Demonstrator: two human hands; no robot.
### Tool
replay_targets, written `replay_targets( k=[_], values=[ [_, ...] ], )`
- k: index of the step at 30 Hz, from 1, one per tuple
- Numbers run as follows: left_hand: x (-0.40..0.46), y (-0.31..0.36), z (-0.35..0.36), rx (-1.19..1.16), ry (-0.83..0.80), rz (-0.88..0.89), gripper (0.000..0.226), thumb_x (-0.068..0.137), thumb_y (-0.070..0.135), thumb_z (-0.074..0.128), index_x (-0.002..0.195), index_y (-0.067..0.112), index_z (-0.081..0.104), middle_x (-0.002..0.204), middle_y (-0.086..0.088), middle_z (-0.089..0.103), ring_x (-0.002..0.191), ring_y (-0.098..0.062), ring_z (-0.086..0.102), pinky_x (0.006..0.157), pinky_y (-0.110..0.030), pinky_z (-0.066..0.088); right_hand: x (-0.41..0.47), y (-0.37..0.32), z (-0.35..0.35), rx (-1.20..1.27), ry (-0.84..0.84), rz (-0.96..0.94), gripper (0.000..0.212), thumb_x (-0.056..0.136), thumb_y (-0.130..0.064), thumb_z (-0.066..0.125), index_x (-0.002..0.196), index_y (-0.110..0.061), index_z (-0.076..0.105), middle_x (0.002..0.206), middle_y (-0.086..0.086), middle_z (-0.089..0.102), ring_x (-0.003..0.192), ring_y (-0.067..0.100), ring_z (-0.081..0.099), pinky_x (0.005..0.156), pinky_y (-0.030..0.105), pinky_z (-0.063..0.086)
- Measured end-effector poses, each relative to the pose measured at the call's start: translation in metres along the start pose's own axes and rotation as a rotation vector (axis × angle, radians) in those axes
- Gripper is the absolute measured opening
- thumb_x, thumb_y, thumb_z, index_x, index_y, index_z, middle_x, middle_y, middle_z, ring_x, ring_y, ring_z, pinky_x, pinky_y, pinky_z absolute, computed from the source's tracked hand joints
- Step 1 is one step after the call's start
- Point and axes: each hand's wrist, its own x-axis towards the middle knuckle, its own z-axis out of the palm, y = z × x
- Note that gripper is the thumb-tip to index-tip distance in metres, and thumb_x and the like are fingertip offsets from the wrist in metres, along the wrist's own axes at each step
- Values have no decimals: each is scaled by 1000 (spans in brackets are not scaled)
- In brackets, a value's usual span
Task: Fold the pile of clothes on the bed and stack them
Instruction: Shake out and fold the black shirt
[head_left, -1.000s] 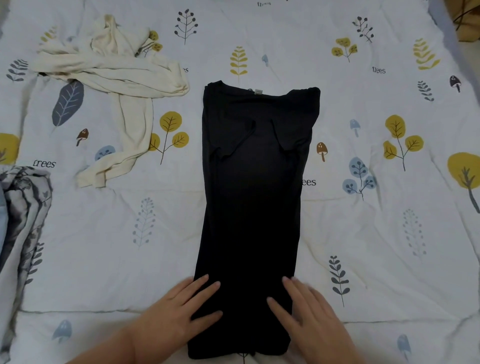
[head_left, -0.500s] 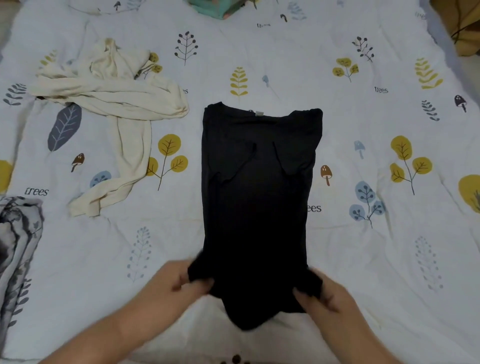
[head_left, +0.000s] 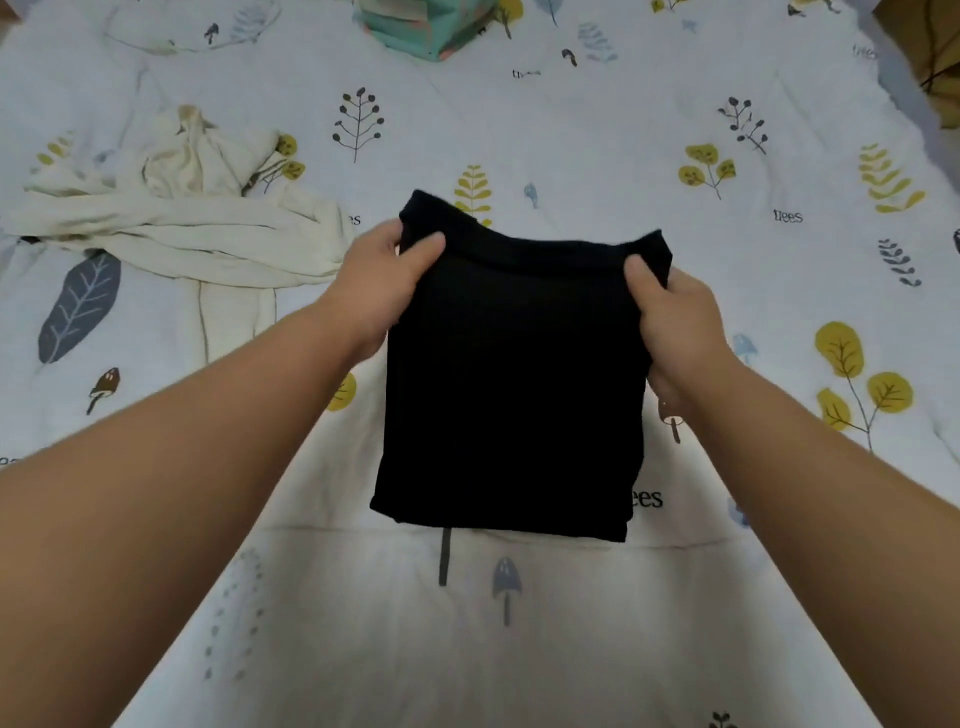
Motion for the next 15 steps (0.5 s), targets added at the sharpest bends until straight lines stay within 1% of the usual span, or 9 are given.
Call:
replay_targets(
  k=[2, 4, 6, 7, 9, 10, 12, 13, 15],
  values=[
    [21, -5, -1, 16, 43, -3, 10, 92, 25, 56, 101, 21, 57, 98, 4, 64, 87, -11, 64, 65, -22, 53, 23, 4, 6, -45, 0, 21, 22, 95, -31, 50, 105, -13, 58, 111, 7, 63, 103, 23, 61, 92, 40, 51],
    [32, -21, -2, 66, 55, -121, 25, 92, 30, 56, 112, 18, 50, 103, 1, 60, 84, -11, 61, 61, -23, 50, 35, 17, 10, -113, -17, 146, 34, 93, -34, 50, 119, -11, 49, 121, 6, 55, 112, 27, 56, 96, 41, 48],
    [34, -44, -1, 170, 62, -253, 31, 90, 31, 57, 114, 16, 44, 109, -4, 56, 84, -13, 57, 64, -27, 48, 39, 35, 13, -195, -32, 263, 52, 92, -31, 53, 136, -9, 37, 133, 7, 48, 118, 28, 51, 100, 42, 44],
    [33, -55, 0, 234, 77, -281, 35, 89, 30, 59, 116, 14, 44, 113, -6, 55, 89, -16, 58, 70, -30, 50, 39, 44, 13, -257, -22, 266, 55, 92, -28, 53, 139, -8, 34, 135, 7, 46, 117, 26, 51, 101, 40, 43],
    [32, -69, 2, 370, 112, -254, 41, 86, 24, 64, 120, 9, 47, 117, -9, 56, 101, -24, 58, 89, -39, 50, 37, 53, 14, -421, 16, 192, 52, 91, -21, 56, 138, -8, 35, 129, 7, 48, 107, 21, 51, 93, 31, 43],
    [32, -72, 3, 429, 119, -211, 36, 84, 18, 66, 115, 10, 50, 113, -10, 58, 102, -26, 59, 93, -41, 49, 36, 55, 12, -498, 56, 131, 48, 90, -18, 58, 134, -9, 39, 124, 7, 50, 102, 20, 51, 87, 28, 41],
    [32, -73, 1, 508, 172, -126, 25, 83, 12, 65, 104, 14, 52, 101, -7, 60, 97, -26, 60, 90, -37, 48, 36, 55, 6, -584, 191, 1, 36, 87, -16, 62, 120, -12, 49, 111, 5, 55, 95, 19, 52, 78, 25, 37],
    [33, -74, -1, 528, 221, -102, 23, 83, 13, 64, 103, 15, 52, 99, -7, 59, 95, -25, 60, 86, -35, 48, 36, 55, 3, -604, 249, -46, 30, 86, -16, 63, 113, -12, 51, 104, 4, 55, 89, 18, 52, 75, 24, 36],
    [30, -74, -3, 567, 292, -100, 26, 85, 20, 64, 106, 13, 50, 106, -9, 59, 98, -26, 58, 82, -31, 43, 32, 54, -3, -672, 262, -47, 26, 86, -19, 64, 108, -12, 51, 101, 3, 55, 84, 16, 48, 73, 25, 34]
  ],
)
